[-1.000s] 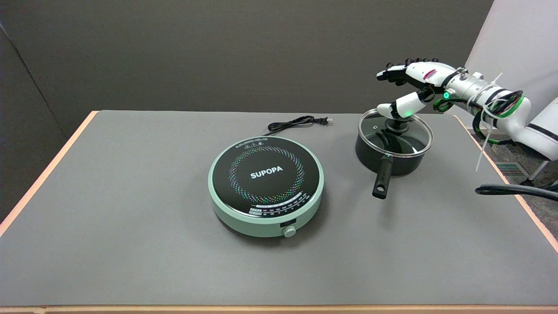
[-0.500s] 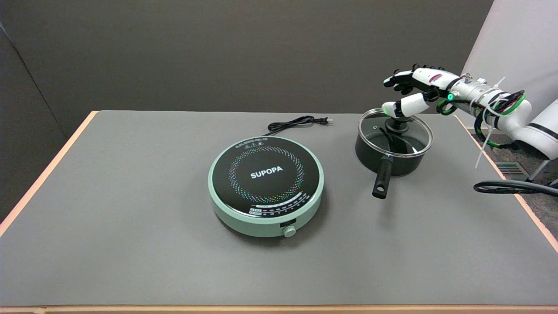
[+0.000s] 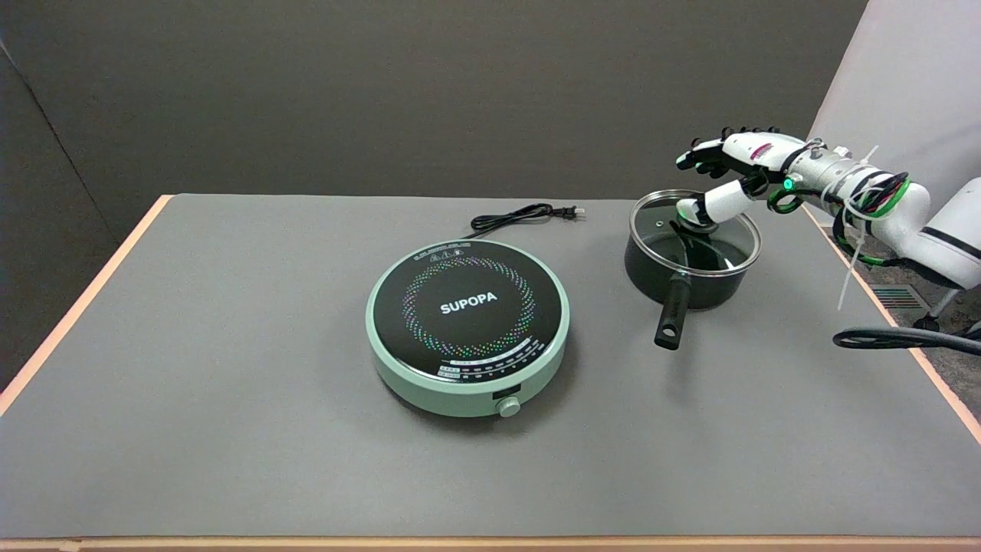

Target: Pick up the pot lid.

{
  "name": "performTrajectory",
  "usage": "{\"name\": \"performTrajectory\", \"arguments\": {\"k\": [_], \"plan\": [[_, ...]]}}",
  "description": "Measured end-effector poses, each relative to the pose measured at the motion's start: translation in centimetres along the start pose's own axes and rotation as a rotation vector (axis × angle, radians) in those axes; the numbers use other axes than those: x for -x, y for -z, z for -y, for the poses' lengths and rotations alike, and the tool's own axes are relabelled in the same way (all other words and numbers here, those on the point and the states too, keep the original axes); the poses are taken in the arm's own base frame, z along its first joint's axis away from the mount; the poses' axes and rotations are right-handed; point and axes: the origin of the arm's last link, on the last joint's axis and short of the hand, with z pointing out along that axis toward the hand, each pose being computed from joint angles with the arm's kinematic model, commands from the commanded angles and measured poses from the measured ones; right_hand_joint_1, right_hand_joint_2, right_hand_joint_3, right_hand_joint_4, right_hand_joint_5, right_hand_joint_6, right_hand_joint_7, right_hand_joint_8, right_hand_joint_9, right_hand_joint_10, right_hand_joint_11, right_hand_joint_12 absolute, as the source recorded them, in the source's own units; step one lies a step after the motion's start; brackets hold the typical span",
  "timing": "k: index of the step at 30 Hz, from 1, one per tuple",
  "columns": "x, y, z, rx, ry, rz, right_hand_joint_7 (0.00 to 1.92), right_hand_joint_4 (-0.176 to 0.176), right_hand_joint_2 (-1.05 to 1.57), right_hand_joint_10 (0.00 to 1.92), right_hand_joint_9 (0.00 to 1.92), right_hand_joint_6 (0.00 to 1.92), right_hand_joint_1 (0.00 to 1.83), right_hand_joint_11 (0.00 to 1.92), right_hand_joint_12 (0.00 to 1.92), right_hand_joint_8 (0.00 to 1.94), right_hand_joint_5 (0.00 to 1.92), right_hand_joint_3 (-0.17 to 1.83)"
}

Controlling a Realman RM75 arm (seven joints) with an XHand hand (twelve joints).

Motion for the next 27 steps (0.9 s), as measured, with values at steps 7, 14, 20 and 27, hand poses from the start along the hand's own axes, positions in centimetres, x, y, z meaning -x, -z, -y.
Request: {"name": "performTrajectory", "arguments": {"k": [7, 14, 20, 27], "plan": [[0.33, 0.21, -0.15, 0.007, 0.059, 0.01, 0.56, 0.124, 0.52, 0.41, 0.57, 0.23, 0.68, 0.26, 0.58, 0.2, 0.45, 0.99], [0.41, 0.42, -0.38, 0.012, 0.105, 0.011, 0.61, 0.137, 0.55, 0.36, 0.64, 0.23, 0.81, 0.32, 0.52, 0.21, 0.51, 0.93], [0.44, 0.54, -0.55, 0.016, 0.127, 0.011, 0.62, 0.137, 0.56, 0.37, 0.65, 0.23, 0.81, 0.33, 0.51, 0.21, 0.52, 0.93], [0.45, 0.59, -0.59, 0.016, 0.14, 0.009, 0.62, 0.138, 0.56, 0.37, 0.65, 0.23, 0.81, 0.33, 0.51, 0.21, 0.52, 0.93]]}}
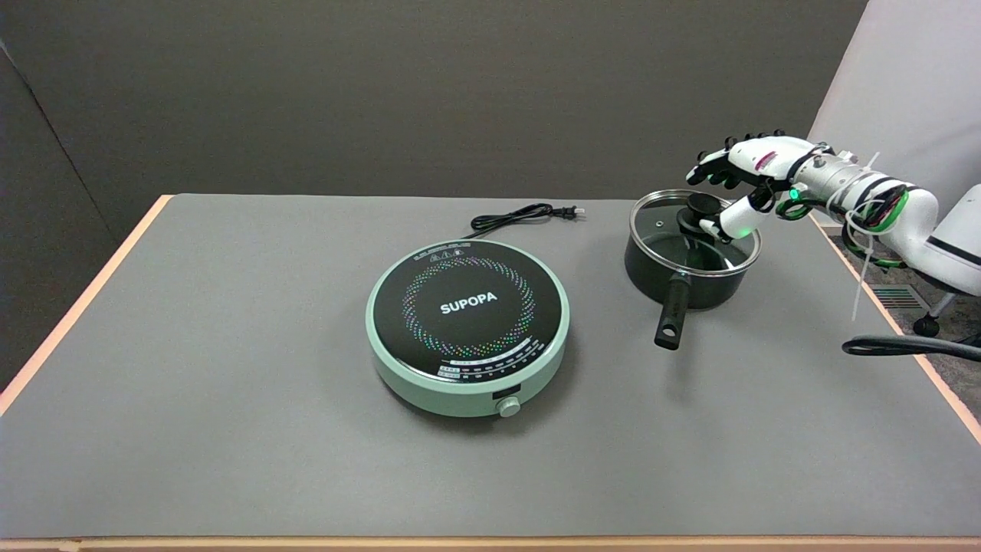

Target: Pick up the pot lid.

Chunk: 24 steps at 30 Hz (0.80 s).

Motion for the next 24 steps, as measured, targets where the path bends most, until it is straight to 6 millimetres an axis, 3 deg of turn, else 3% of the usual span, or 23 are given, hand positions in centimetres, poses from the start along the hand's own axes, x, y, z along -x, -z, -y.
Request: {"name": "performTrajectory", "arguments": {"k": [24], "plan": [[0.6, -0.6, 1.2, -0.023, -0.011, 0.001, 0.71, 0.169, 0.61, 0.43, 0.69, 0.32, 0.8, 0.34, 0.53, 0.23, 0.6, 0.9]]}}
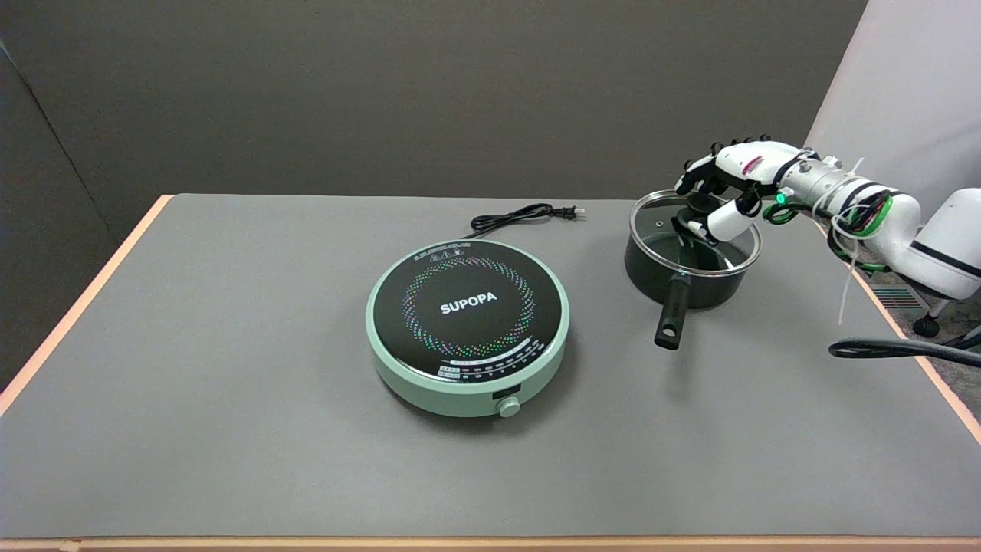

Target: Pick up the pot lid.

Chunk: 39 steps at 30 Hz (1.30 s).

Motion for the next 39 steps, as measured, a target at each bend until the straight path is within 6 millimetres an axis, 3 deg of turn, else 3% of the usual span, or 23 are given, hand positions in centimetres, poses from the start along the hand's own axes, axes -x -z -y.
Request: {"name": "performTrajectory", "arguments": {"k": [15, 17, 21, 25, 37, 38, 39], "plan": [[0.47, -0.47, -0.17, 0.009, 0.002, 0.014, 0.7, 0.176, 0.63, 0.43, 0.7, 0.32, 0.81, 0.35, 0.51, 0.25, 0.61, 0.87], [0.5, -0.5, -0.24, 0.012, 0.002, 0.015, 0.7, 0.176, 0.62, 0.47, 0.69, 0.36, 0.76, 0.33, 0.55, 0.26, 0.59, 0.94], [0.58, -0.57, -0.4, 0.017, 0.002, 0.017, 0.71, 0.176, 0.64, 0.44, 0.71, 0.33, 0.82, 0.36, 0.51, 0.26, 0.62, 0.87], [0.67, -0.62, -0.56, 0.021, 0.003, 0.019, 0.75, 0.176, 0.63, 0.52, 0.71, 0.45, 0.75, 0.33, 0.56, 0.31, 0.62, 0.95], [0.71, -0.83, -0.55, 0.016, 0.008, 0.02, 0.88, 0.176, 0.73, 0.71, 0.81, 0.71, 0.83, 0.41, 0.49, 0.59, 0.72, 0.77], [0.71, -0.85, -0.54, 0.015, 0.008, 0.02, 0.87, 0.176, 0.85, 0.74, 0.81, 0.93, 0.85, 0.39, 0.53, 0.65, 0.72, 0.62], [0.7, -0.86, -0.52, 0.014, 0.009, 0.019, 0.86, 0.176, 1.11, 0.8, 0.8, 1.38, 0.89, 0.36, 0.61, 0.74, 0.72, 0.28]]}}
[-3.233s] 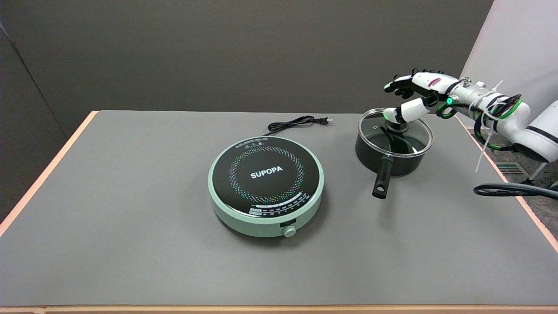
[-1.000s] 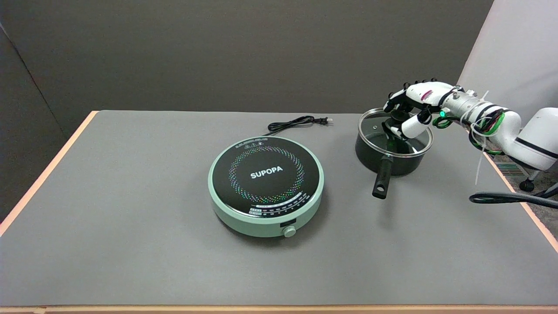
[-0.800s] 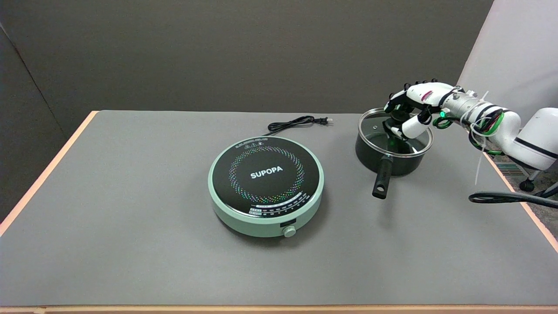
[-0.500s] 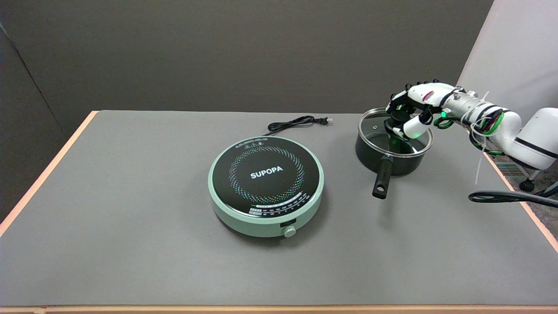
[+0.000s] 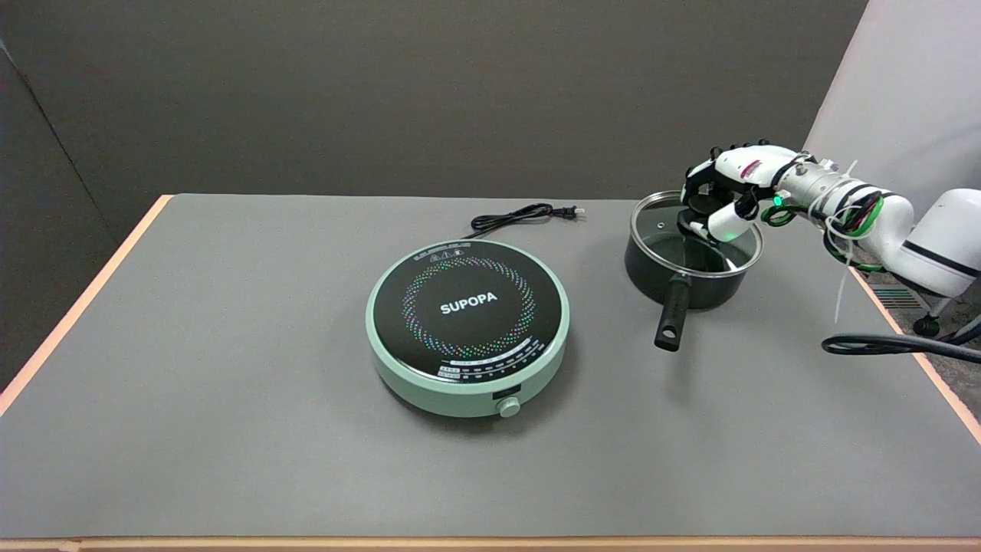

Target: Pick up the pot lid.

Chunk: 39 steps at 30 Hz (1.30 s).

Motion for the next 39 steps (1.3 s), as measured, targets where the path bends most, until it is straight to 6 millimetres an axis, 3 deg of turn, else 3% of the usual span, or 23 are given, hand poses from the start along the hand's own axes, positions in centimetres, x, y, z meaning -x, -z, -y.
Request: {"name": "performTrajectory", "arguments": {"k": [2, 3, 4, 5, 8, 10, 15, 24, 29, 39], "plan": [[0.0, 0.0, 0.0, -0.002, 0.0, -0.001, 0.88, 0.176, 1.1, 0.86, 0.82, 1.37, 0.9, 0.37, 0.62, 0.8, 0.74, 0.3], [0.0, 0.0, 0.1, -0.002, 0.001, 0.0, 0.89, 0.147, 1.09, 0.89, 0.83, 1.37, 0.95, 0.38, 0.62, 0.87, 0.74, 0.29], [0.0, -0.1, 0.1, -0.004, 0.0, -0.002, 0.94, 0.016, 1.09, 0.91, 0.84, 1.35, 1.14, 0.41, 0.58, 1.07, 0.74, 0.22], [-0.1, -0.1, 0.1, -0.006, 0.001, -0.003, 0.96, -0.022, 1.08, 0.94, 0.84, 1.34, 1.19, 0.43, 0.55, 1.11, 0.74, 0.22], [-0.1, -0.1, 0.2, -0.011, 0.003, -0.005, 0.97, -0.043, 1.07, 0.98, 0.86, 1.34, 1.2, 0.41, 0.67, 1.11, 0.73, 0.23], [-0.1, -0.1, 0.2, -0.013, 0.005, -0.006, 0.99, -0.064, 1.07, 1.01, 0.86, 1.33, 1.21, 0.45, 0.62, 1.08, 0.73, 0.23], [-0.2, -0.1, 0.3, -0.018, 0.009, -0.009, 1.0, -0.074, 1.06, 1.03, 0.88, 1.33, 1.21, 0.44, 0.7, 1.09, 0.73, 0.25], [-0.3, -0.2, 0.5, -0.029, 0.013, -0.015, 1.02, -0.134, 1.06, 1.08, 0.92, 1.33, 1.23, 0.49, 0.77, 1.09, 0.7, 0.26], [-0.5, -0.2, 0.7, -0.035, 0.013, -0.021, 1.03, -0.15, 1.06, 1.11, 0.92, 1.33, 1.23, 0.52, 0.81, 1.07, 0.7, 0.25], [-1.8, 0.0, 0.3, -0.033, 0.02, -0.051, 1.02, -0.131, 1.06, 1.1, 0.92, 1.34, 1.23, 0.56, 0.87, 1.06, 0.7, 0.25]]}}
